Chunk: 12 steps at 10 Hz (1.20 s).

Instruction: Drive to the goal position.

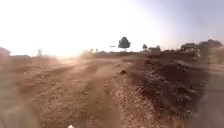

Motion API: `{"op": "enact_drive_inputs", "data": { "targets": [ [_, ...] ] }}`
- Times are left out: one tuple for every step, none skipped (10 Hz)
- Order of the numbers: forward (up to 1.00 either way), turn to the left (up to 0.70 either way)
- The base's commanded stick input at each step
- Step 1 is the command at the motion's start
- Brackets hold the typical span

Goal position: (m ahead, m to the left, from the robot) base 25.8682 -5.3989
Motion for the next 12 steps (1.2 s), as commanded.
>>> {"op": "enact_drive_inputs", "data": {
  "targets": [
    [0.7, 0.0],
    [0.7, 0.0],
    [0.7, 0.0],
    [0.7, 0.0],
    [0.7, 0.0],
    [0.7, 0.0],
    [0.7, 0.0],
    [0.7, 0.0],
    [0.7, 0.0],
    [0.7, 0.0],
    [0.7, 0.0],
    [0.7, 0.0]
  ]
}}
